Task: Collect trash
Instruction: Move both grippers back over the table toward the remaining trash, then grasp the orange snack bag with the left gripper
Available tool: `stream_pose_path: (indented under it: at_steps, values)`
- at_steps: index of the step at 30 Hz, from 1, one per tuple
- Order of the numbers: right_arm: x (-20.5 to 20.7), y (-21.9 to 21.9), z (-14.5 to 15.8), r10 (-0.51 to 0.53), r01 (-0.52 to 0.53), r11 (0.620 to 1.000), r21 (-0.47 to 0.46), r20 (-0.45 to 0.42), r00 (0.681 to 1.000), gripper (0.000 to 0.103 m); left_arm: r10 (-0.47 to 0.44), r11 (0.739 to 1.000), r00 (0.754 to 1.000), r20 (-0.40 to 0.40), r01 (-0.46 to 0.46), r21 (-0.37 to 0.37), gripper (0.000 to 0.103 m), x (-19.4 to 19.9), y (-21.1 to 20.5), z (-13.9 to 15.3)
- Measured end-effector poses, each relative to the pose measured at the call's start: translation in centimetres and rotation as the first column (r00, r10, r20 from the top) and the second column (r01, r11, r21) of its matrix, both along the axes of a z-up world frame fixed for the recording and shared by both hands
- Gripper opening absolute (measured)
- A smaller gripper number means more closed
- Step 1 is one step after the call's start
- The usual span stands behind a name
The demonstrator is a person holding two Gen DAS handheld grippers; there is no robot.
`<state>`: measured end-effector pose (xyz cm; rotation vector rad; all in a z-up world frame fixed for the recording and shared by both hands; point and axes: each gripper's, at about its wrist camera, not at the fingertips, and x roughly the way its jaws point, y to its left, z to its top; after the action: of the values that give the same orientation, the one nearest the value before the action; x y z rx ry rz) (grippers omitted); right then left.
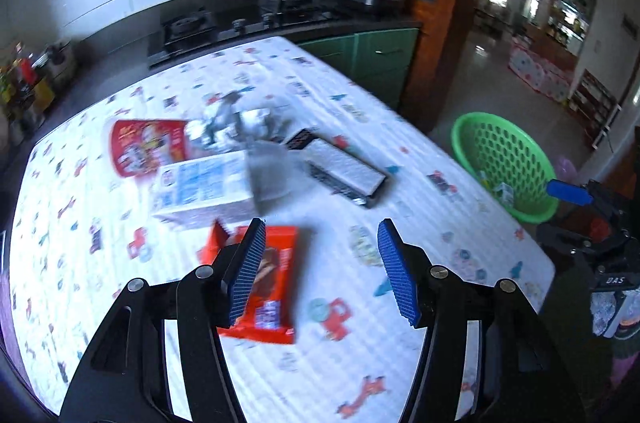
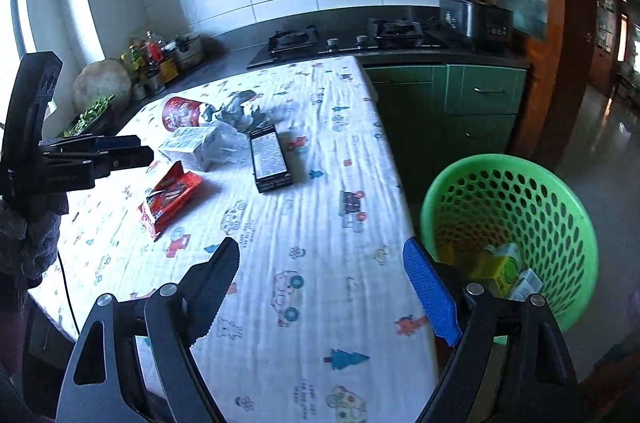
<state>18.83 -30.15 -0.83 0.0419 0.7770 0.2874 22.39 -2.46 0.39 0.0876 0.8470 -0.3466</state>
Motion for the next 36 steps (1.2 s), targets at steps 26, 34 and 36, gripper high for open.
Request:
stream_pose_path:
  at_steps: [26,34,36]
  values:
    - [3.9,5.6,-2.3,0.097,-0.098,0.995,-0.016,-0.073,0.993,0.081,0.122,0.989,0.967,-0.223,-0.136,-0.050,0.032,5.6,6.5,-9.5]
    - [6.0,7.3,-2.7,0.121,-0.123,0.992,-0.018,-0.083,0.989,0.081,0.121,0.983,0.969,-0.216,-0.148,-0.112,0.005,4.9,8.1,-8.9]
    - [6.6,7.8,-2.8,0.131,-0.133,0.991,-0.018,-0.084,0.988,0.081,0.116,0.983,0.971,-0.207,-0.143,-0.118,0.004,4.5,8.3,-8.5]
